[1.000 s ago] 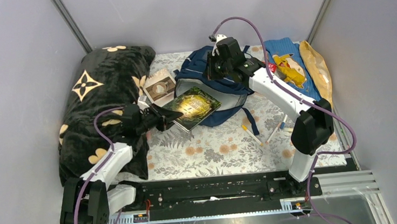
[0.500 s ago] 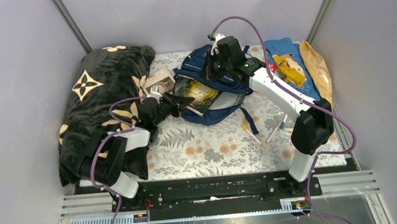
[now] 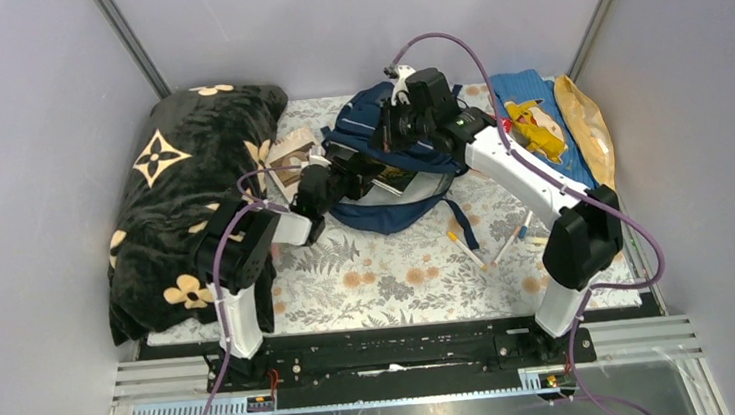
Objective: Pack the student bag
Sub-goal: Place the book in the student bag.
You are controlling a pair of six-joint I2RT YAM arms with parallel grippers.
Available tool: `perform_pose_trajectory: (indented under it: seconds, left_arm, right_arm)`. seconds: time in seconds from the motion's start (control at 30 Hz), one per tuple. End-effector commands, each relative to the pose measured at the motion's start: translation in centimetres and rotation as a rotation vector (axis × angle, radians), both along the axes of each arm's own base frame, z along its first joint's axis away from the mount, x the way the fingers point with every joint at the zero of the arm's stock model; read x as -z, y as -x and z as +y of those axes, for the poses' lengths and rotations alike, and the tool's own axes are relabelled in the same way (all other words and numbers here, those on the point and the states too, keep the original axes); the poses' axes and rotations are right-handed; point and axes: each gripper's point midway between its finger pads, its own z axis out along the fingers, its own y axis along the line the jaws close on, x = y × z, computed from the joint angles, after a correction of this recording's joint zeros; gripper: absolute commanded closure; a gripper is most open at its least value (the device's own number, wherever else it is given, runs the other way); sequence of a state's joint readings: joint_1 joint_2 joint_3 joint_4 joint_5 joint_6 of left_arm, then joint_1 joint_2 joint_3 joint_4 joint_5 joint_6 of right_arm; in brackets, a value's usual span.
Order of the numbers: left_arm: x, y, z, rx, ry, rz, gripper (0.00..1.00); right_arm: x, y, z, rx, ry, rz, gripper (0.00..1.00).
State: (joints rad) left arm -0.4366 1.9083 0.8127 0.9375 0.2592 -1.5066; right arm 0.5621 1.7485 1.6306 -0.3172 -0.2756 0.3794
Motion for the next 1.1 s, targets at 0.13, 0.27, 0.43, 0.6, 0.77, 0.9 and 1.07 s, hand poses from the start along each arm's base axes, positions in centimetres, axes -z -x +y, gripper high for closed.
perform_pose_trajectory:
  seconds: [0.13, 0.27, 0.43, 0.6, 0.77, 0.9, 1.07]
  left_arm:
    - [-4.0, -5.9, -0.7, -0.133, 0.132, -0.273, 1.00]
    - [-2.3, -6.9, -1.5, -0.139, 0.095, -0.231, 1.00]
    - [-1.8, -6.2, -2.8, -0.087, 0.036, -0.193, 0.49]
    - [-2.1, -4.8, -3.1, -0.035, 0.002, -0.174, 0.04]
    - [-1.1, -3.7, -3.2, 0.003, -0.057, -0.068, 0.01]
    - [-1.0, -2.7, -2.6, 0.006, -0.122, -0.012, 0.01]
    - [-0.1, -1.1, -2.0, 0.052, -0.251, 0.029, 0.01]
  right_arm:
    - [-6.0, 2.4, 0.3, -0.081, -0.102, -0.106, 1.00]
    - [-5.6, 2.6, 0.1, -0.070, -0.098, -0.099, 1.00]
    - [-5.0, 2.4, -0.1, -0.048, -0.093, -0.089, 1.00]
    - [-4.7, 2.2, -0.1, -0.027, -0.099, -0.080, 1.00]
    - [-4.5, 2.1, -0.3, -0.012, -0.099, -0.082, 1.00]
    - [-4.6, 2.0, -0.6, 0.008, -0.102, -0.096, 1.00]
    - [-3.8, 1.4, -1.0, 0.046, -0.081, -0.085, 1.00]
